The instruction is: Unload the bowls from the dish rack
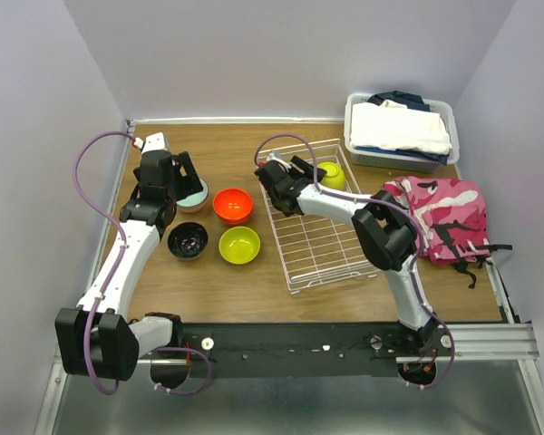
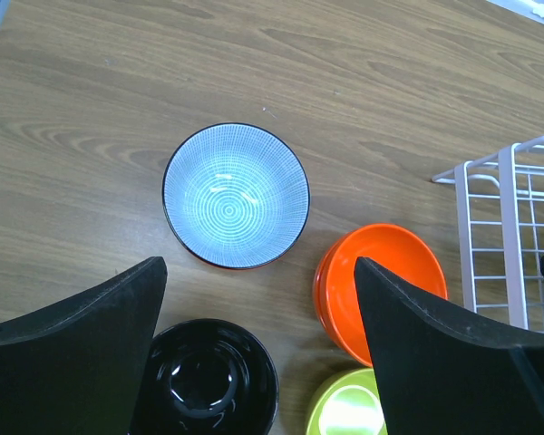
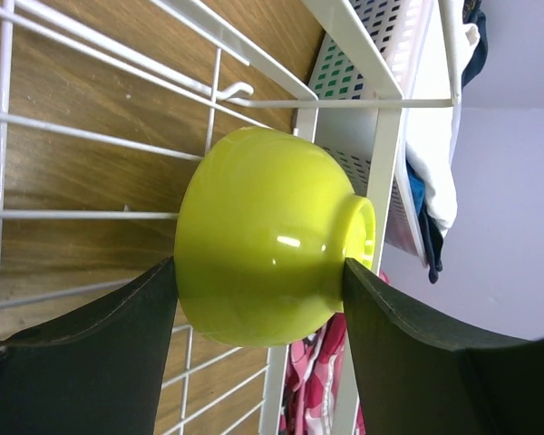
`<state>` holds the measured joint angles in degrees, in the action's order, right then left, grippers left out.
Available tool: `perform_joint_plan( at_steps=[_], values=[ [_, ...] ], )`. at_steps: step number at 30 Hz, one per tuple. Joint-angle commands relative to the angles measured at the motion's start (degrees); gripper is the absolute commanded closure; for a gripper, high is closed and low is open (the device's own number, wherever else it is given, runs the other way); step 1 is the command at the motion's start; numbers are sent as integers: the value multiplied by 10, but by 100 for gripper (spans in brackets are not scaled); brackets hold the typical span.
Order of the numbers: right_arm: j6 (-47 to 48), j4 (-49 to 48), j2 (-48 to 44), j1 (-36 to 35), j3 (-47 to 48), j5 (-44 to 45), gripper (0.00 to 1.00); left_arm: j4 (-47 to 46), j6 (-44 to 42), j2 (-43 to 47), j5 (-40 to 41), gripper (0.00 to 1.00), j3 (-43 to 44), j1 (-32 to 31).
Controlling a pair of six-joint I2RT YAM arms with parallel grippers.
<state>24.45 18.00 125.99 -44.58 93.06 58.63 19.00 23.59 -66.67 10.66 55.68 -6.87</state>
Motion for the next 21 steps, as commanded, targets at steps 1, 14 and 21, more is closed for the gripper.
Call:
perform_joint_plan(
  at_steps=[1, 14, 21],
  values=[
    [-18, 47, -54, -10, 2, 0, 52, -5, -6, 17, -12, 7, 5, -1],
    [-206, 104, -208, -10, 33, -220, 53, -51, -29, 26, -125, 6, -14, -2],
    [-303, 29, -316, -9, -52, -337, 53, -92, -4, 33, -179, 6, -36, -2]
  ],
)
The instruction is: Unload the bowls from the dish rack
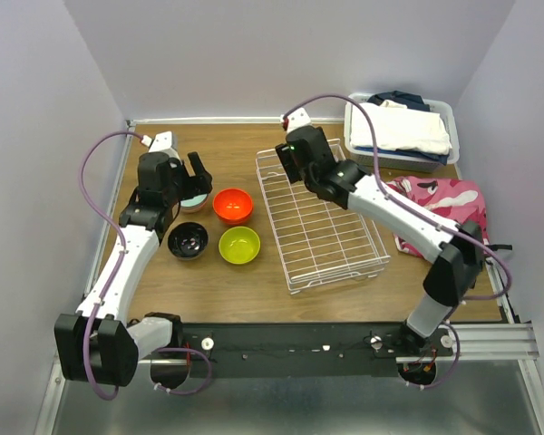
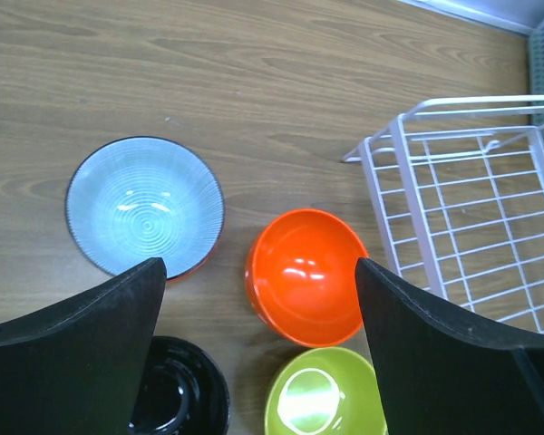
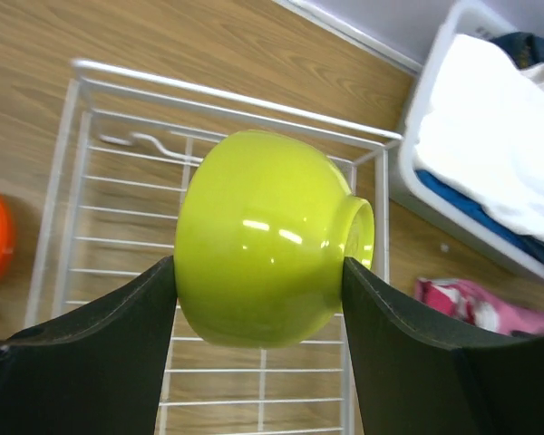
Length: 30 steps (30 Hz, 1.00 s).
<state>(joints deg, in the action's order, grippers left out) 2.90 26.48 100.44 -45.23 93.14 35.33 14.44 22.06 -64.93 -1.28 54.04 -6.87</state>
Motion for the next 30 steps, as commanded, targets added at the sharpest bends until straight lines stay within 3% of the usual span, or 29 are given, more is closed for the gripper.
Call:
perform_joint_plan(
  at_steps=[1, 5, 10, 17, 25, 30],
  values=[
    [-110, -67, -83, 0, -65, -119, 53, -54, 24, 18, -73, 6, -23, -3],
    [-174, -141, -138, 6, -128, -197, 53, -127, 79, 29, -133, 6, -53, -11],
    [-257, -241, -198, 8, -227, -260, 53, -182, 141, 37, -155, 5, -98, -45],
    [-345, -393, -266, 8, -342, -332, 53, -346, 242, 45, -179, 5, -187, -88],
    [-425, -491, -285, 9, -402, -390, 53, -419, 293, 39, -181, 5, -221, -115],
    [-457, -548, -279, 9, -423, -424, 53, -434, 317, 24, -188, 11, -223, -131]
  ],
)
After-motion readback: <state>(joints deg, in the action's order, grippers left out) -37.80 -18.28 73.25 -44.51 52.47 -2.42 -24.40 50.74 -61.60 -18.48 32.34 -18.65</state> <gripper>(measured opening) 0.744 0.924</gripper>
